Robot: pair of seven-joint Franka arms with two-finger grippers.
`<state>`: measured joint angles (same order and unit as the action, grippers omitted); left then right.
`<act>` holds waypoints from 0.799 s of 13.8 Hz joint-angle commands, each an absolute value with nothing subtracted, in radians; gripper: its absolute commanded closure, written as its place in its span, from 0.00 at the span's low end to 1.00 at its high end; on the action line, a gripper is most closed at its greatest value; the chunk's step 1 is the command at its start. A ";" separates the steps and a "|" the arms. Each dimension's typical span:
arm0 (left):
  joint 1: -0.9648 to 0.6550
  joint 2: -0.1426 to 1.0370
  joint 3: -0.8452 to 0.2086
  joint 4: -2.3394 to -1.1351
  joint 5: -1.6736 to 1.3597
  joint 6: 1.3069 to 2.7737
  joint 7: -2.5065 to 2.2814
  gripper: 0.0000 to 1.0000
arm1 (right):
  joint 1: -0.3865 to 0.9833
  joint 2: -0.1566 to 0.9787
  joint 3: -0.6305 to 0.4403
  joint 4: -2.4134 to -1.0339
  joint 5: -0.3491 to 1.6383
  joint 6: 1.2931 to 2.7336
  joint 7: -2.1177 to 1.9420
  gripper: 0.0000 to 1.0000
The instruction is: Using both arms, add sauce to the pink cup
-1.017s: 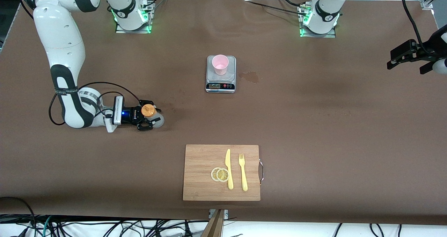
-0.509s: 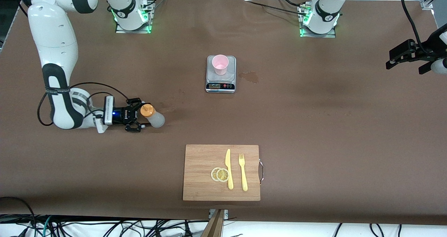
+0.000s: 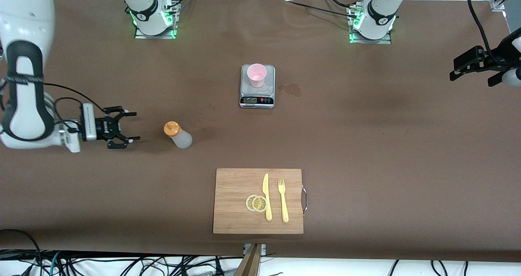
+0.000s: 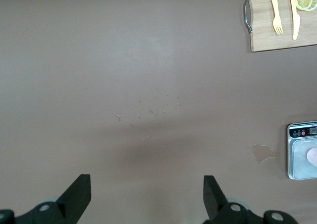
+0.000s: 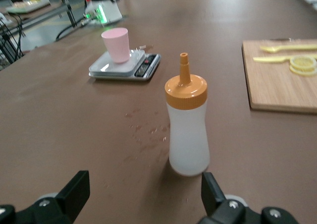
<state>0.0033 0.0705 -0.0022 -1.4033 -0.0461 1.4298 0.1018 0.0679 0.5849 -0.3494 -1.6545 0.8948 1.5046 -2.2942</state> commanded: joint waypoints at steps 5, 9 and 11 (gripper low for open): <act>0.005 0.081 -0.006 -1.374 -0.055 1.394 0.106 0.00 | 0.117 0.240 -0.336 -1.793 0.527 1.686 -1.711 0.00; 0.005 0.081 -0.006 -1.374 -0.055 1.394 0.106 0.00 | 0.153 0.063 -0.289 -1.825 0.274 1.720 -1.197 0.00; 0.005 0.081 -0.005 -1.374 -0.055 1.394 0.106 0.00 | 0.155 -0.001 -0.232 -1.824 0.163 1.710 -0.951 0.00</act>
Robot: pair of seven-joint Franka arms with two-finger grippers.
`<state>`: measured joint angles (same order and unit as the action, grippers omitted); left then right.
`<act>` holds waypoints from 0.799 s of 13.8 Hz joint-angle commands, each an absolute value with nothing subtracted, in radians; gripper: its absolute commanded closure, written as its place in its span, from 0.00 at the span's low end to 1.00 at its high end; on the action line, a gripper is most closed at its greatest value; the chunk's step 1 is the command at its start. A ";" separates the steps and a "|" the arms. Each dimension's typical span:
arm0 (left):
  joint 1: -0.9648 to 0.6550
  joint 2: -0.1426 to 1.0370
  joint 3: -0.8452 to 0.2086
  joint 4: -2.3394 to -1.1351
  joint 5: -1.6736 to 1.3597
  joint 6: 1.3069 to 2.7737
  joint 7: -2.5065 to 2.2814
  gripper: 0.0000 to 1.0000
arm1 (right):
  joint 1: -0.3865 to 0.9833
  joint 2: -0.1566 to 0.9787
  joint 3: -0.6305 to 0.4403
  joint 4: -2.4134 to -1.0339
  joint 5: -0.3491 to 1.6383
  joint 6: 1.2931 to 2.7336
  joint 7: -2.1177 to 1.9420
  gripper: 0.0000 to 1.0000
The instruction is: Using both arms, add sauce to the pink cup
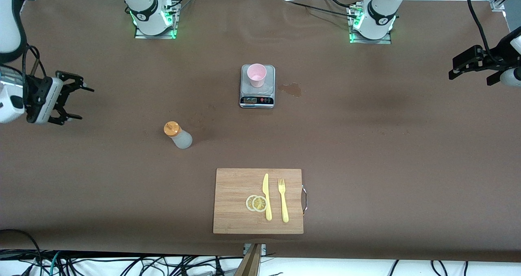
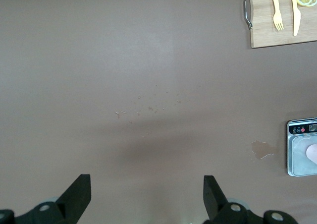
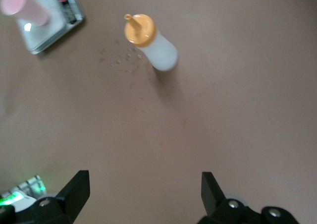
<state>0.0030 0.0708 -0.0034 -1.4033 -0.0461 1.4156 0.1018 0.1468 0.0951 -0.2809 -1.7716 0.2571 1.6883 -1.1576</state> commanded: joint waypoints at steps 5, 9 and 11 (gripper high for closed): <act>0.005 0.081 -0.006 -1.374 -0.055 1.394 0.104 0.00 | 0.175 -0.054 -0.204 -1.793 0.058 1.632 -0.643 0.00; -0.002 0.098 -0.011 -1.373 -0.057 1.397 0.103 0.00 | 0.221 -0.058 -0.198 -1.735 0.000 1.565 -0.418 0.00; -0.008 0.100 -0.014 -1.374 -0.055 1.396 0.101 0.00 | 0.221 -0.057 -0.175 -1.703 -0.031 1.565 -0.380 0.00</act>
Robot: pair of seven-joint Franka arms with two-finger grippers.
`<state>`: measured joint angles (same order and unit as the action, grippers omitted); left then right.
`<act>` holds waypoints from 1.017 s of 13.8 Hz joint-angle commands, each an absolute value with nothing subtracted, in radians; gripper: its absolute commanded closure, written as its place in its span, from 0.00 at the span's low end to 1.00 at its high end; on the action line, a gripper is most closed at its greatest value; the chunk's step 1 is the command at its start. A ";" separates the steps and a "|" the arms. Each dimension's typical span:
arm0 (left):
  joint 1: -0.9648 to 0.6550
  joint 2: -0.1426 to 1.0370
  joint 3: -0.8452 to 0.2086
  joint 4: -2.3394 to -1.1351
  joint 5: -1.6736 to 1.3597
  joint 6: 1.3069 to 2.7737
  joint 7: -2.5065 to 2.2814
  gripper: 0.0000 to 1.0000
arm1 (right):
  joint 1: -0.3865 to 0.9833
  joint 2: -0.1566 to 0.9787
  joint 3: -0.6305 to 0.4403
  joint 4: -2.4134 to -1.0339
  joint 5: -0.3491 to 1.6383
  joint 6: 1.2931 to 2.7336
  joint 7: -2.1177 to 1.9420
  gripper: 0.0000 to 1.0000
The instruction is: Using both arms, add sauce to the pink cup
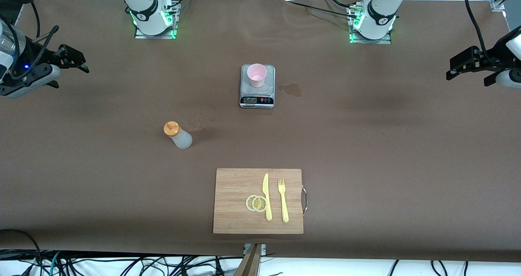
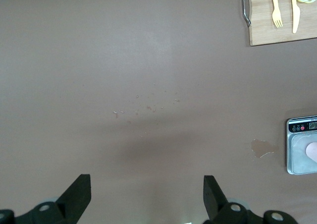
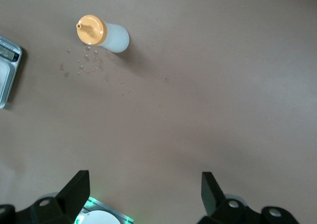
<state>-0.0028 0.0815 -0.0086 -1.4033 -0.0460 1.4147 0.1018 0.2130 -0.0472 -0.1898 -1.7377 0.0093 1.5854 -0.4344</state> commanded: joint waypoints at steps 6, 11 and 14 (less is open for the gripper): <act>-0.009 0.101 -0.012 -1.373 -0.055 1.396 0.101 0.00 | 0.204 -0.058 -0.204 -1.706 0.035 1.559 -0.345 0.00; -0.008 0.100 -0.011 -1.373 -0.055 1.394 0.101 0.00 | 0.204 -0.060 -0.196 -1.697 0.037 1.545 -0.196 0.00; -0.011 0.101 -0.014 -1.374 -0.055 1.394 0.101 0.00 | 0.204 -0.058 -0.195 -1.687 0.034 1.536 -0.199 0.00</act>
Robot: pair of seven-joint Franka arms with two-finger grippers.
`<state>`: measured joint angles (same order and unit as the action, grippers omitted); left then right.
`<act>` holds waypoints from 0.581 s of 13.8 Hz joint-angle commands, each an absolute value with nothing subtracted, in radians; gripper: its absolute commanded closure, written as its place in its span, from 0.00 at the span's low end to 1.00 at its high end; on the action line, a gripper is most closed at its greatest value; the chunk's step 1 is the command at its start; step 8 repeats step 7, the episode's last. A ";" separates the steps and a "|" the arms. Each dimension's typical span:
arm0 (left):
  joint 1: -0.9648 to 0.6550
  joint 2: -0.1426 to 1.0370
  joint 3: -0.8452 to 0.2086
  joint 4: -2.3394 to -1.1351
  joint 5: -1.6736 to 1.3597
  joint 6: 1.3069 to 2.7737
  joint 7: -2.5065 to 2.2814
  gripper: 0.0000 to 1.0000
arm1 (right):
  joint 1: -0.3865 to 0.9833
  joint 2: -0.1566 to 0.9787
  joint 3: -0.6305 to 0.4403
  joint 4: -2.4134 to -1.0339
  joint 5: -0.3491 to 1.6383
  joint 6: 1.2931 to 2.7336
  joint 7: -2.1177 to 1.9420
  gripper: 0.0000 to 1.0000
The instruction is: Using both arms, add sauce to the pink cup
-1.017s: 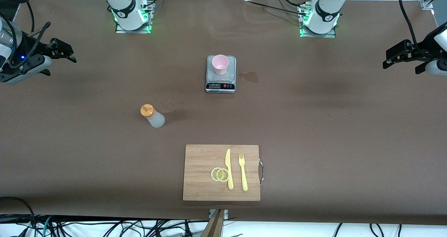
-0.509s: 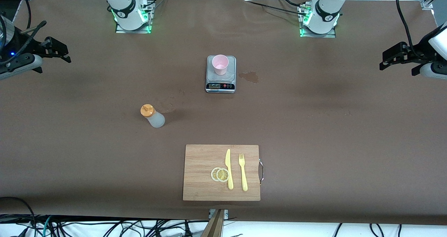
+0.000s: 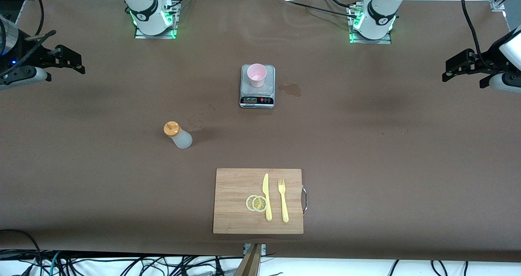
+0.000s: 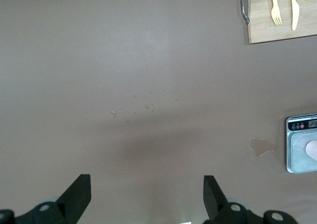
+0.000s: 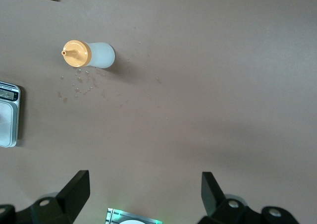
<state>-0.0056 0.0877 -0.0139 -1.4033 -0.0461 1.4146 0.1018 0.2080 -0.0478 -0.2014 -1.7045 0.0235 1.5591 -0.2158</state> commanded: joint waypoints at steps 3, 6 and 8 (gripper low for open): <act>-0.011 0.101 -0.014 -1.373 -0.055 1.394 0.101 0.00 | 0.206 -0.048 -0.196 -1.646 0.029 1.534 -0.218 0.00; -0.011 0.103 -0.014 -1.374 -0.055 1.394 0.101 0.00 | 0.210 -0.041 -0.196 -1.640 0.023 1.535 -0.207 0.00; -0.011 0.103 -0.014 -1.374 -0.055 1.394 0.101 0.00 | 0.213 -0.041 -0.195 -1.640 0.021 1.536 -0.206 0.00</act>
